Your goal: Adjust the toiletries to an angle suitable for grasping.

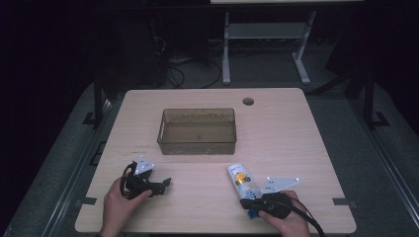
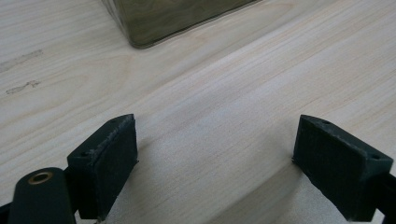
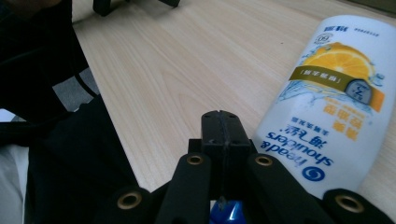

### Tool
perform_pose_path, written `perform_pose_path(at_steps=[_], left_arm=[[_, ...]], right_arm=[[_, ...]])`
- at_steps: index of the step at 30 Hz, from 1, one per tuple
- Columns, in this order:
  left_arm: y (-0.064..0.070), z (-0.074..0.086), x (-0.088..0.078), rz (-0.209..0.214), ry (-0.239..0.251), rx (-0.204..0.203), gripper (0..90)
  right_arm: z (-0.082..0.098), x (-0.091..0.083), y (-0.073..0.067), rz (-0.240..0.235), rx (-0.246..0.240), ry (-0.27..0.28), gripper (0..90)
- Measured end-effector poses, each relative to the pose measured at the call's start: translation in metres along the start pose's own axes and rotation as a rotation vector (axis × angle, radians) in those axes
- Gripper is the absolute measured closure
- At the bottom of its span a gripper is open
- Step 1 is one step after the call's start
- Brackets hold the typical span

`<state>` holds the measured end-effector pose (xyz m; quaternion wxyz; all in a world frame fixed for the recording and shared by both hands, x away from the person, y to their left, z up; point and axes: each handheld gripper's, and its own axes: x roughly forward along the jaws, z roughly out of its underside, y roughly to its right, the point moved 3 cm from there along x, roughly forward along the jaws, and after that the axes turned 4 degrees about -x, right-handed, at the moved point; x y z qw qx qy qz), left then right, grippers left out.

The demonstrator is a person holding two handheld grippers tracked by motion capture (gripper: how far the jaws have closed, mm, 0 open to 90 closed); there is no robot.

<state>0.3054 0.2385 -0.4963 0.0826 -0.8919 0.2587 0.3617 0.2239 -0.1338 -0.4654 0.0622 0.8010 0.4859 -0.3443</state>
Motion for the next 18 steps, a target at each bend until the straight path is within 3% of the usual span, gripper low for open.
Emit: perform_pose_path(at_steps=[8, 18], left_arm=[[0.0, 0.0, 0.0, 0.0, 0.0, 0.0, 12.4], [0.0, 0.0, 0.0, 0.0, 0.0, 0.0, 12.4]], right_arm=[[0.0051, 0.0052, 0.0, 0.009, -0.002, -0.041, 89.9], [0.0078, 0.0022, 0.0044, 0.029, 0.005, -0.047, 89.9]])
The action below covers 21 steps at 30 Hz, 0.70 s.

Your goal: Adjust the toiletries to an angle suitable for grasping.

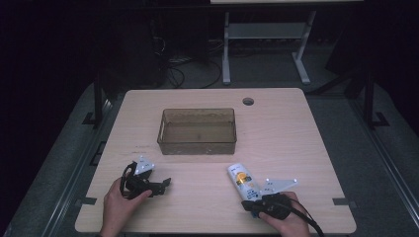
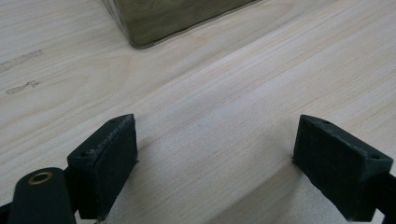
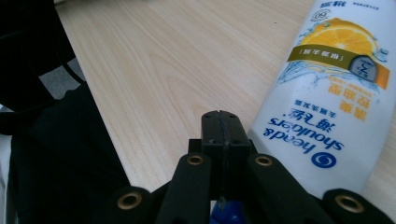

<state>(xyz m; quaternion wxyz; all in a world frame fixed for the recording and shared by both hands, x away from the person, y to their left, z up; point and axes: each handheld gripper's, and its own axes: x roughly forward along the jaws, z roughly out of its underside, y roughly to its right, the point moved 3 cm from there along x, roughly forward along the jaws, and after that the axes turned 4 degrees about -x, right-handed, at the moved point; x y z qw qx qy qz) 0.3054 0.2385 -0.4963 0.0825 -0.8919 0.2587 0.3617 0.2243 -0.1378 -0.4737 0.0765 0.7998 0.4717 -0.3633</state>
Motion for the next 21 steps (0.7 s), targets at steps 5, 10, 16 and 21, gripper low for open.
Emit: perform_pose_path(at_steps=[5, 10, 16, 21], left_arm=[[0.0, 0.0, 0.0, 0.0, 0.0, 0.0, 12.4], [0.0, 0.0, 0.0, 0.0, -0.001, 0.0, 12.4], [0.0, 0.0, 0.0, 0.0, -0.001, 0.0, 12.5], [0.0, 0.0, 0.0, 0.0, -0.001, 0.0, 12.5]], right_arm=[[0.002, -0.004, 0.005, 0.024, 0.002, -0.002, 89.9], [0.004, -0.007, 0.009, 0.041, 0.007, -0.004, 89.9], [0.006, -0.01, 0.013, 0.059, 0.03, -0.013, 89.9], [0.008, -0.013, 0.018, 0.073, 0.038, -0.009, 89.9]])
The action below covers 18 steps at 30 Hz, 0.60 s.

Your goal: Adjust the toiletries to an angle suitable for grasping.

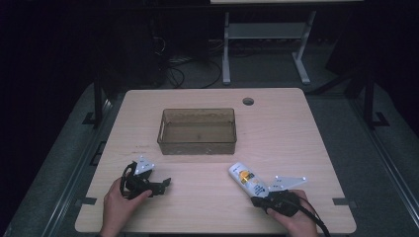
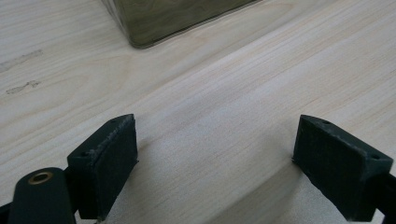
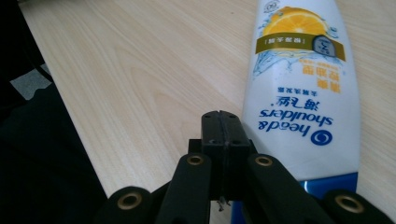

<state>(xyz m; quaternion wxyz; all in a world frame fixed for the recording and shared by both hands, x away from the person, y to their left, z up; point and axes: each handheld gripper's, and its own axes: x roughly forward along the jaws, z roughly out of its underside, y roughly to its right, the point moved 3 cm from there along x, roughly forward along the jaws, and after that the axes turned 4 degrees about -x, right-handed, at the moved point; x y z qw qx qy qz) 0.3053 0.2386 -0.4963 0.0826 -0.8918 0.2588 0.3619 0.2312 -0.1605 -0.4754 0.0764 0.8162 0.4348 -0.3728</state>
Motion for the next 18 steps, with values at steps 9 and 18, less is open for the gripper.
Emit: perform_pose_path(at_steps=[9, 18], left_arm=[[0.0, 0.0, 0.0, 0.0, 0.0, 0.0, 12.4], [0.0, 0.0, 0.0, 0.0, 0.0, 0.0, 12.4]], right_arm=[[0.004, -0.006, 0.01, 0.029, 0.022, 0.0, 89.9], [0.007, -0.01, 0.018, 0.051, 0.038, -0.001, 89.9]])
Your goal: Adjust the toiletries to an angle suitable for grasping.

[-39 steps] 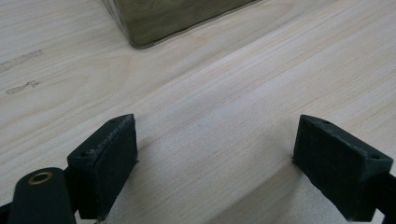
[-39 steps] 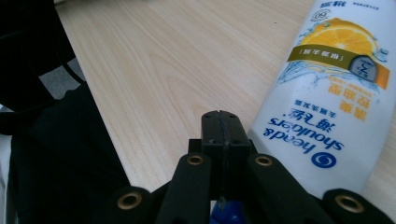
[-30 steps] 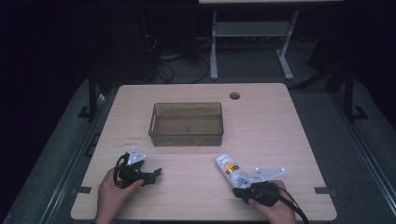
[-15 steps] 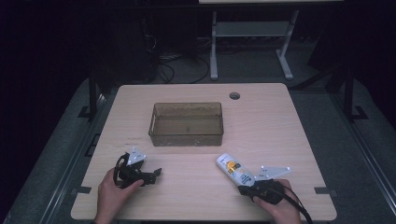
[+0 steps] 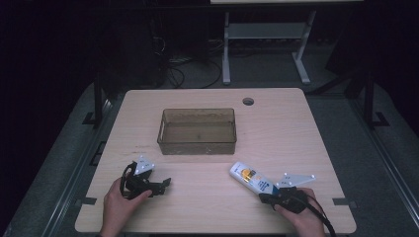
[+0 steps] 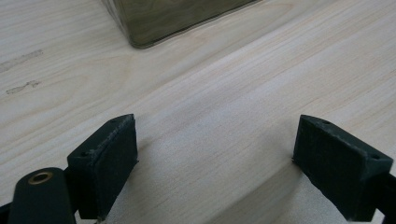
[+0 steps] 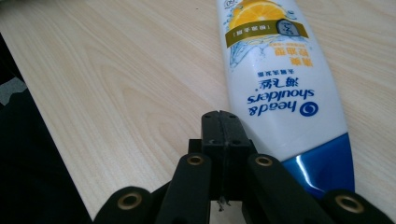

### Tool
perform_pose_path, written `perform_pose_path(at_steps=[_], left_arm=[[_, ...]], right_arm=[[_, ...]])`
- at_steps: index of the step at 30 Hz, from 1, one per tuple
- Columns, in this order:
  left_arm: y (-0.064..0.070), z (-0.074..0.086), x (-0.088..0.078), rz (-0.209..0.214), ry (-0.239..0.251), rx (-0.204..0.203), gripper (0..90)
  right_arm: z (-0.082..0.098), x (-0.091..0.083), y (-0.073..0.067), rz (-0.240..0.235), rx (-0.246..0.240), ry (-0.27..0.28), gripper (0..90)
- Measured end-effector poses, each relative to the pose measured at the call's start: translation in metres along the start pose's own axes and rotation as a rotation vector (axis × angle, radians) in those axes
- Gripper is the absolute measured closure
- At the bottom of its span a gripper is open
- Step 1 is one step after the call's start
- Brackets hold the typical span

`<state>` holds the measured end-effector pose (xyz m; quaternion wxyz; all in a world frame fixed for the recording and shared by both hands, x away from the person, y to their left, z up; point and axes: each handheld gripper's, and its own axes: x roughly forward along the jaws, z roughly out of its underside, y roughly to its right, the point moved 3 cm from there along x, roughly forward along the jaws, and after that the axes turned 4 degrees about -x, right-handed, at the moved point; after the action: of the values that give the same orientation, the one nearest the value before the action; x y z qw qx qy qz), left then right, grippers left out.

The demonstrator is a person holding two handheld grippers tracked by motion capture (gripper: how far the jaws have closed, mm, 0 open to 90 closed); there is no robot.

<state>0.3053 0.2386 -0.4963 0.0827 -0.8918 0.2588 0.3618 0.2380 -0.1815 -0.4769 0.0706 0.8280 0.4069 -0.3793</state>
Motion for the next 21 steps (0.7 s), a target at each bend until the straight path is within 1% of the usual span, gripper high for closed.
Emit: perform_pose_path(at_steps=[5, 13, 18, 19, 21], left_arm=[[0.0, 0.0, 0.0, 0.0, 0.0, 0.0, 12.4], [0.0, 0.0, 0.0, 0.0, 0.0, 0.0, 12.4], [0.0, 0.0, 0.0, 0.0, 0.0, 0.0, 12.4], [0.0, 0.0, 0.0, 0.0, 0.0, 0.0, 12.4], [0.0, 0.0, 0.0, 0.0, 0.0, 0.0, 12.4]], right_arm=[[0.001, -0.001, 0.004, 0.011, 0.002, 0.005, 89.9], [0.005, -0.004, 0.016, 0.046, 0.025, 0.0, 89.9], [0.005, -0.005, 0.02, 0.057, 0.038, -0.002, 90.0], [0.005, -0.005, 0.022, 0.06, 0.035, -0.001, 90.0], [0.006, -0.006, 0.023, 0.067, 0.045, -0.003, 90.0]])
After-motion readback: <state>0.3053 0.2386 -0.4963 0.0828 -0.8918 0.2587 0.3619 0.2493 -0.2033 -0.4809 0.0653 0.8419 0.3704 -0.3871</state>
